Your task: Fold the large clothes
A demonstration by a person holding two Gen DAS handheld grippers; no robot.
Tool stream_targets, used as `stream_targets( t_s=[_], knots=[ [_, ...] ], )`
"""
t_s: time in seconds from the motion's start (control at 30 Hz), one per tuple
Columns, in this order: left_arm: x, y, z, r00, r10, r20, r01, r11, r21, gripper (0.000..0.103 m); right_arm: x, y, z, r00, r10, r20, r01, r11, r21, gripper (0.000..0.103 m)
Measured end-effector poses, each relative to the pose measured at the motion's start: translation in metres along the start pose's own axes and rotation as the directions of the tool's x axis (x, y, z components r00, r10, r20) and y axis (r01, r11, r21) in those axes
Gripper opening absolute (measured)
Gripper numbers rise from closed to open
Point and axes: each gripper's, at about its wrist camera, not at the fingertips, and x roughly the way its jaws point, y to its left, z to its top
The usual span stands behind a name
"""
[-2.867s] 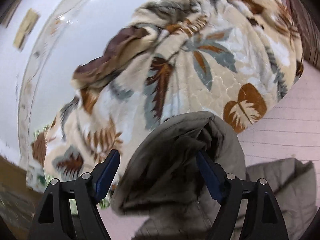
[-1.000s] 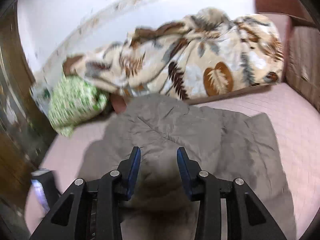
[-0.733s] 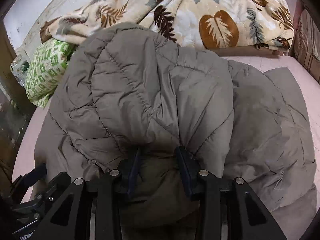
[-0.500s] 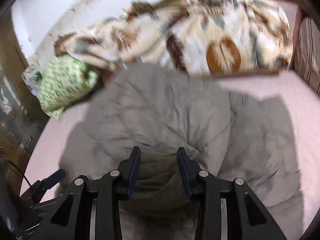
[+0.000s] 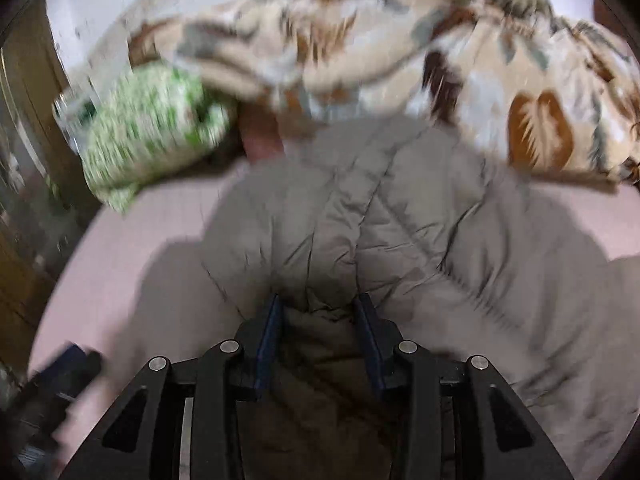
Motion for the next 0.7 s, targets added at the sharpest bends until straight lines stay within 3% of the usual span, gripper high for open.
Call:
stream_targets(
  t_s=[0.13, 0.2, 0.27, 0.3, 0.43, 0.57, 0.7],
  knots=[
    [0.002, -0.002, -0.001, 1.0, 0.004, -0.005, -0.004, 1.0, 0.01, 0.085, 0.008, 0.007, -0.007, 0.999, -0.049, -0.009, 0.048, 0.996, -0.076, 0.044],
    [0.002, -0.003, -0.001, 1.0, -0.001, -0.005, 0.001, 1.0, 0.016, 0.085, -0.004, 0.004, -0.002, 1.0, -0.003, -0.007, 0.002, 0.998, -0.059, 0.044],
    [0.001, -0.004, -0.001, 1.0, -0.002, -0.003, 0.002, 1.0, 0.022, 0.085, -0.033, -0.003, 0.002, 0.996, 0.073, 0.053, -0.072, 0.997, -0.019, 0.044],
    [0.0, -0.003, -0.001, 1.0, -0.003, -0.001, 0.003, 1.0, 0.022, 0.085, -0.043, -0.005, 0.004, 0.995, 0.074, 0.073, -0.073, 0.997, -0.016, 0.044],
    [0.002, -0.004, -0.003, 1.0, -0.005, -0.011, 0.006, 1.0, 0.021, 0.085, -0.09, -0.033, 0.005, 0.988, -0.01, 0.151, 0.006, 1.0, 0.028, 0.051],
    [0.014, -0.01, -0.011, 0.998, 0.008, -0.056, -0.005, 0.999, 0.052, 0.085, -0.095, -0.071, -0.012, 0.988, -0.113, 0.108, 0.104, 0.991, 0.085, 0.052],
    [0.04, -0.015, -0.024, 0.984, 0.047, -0.169, -0.034, 0.996, 0.079, 0.085, -0.067, -0.089, -0.033, 0.991, -0.13, 0.006, 0.129, 0.988, 0.087, 0.052]
  ],
)
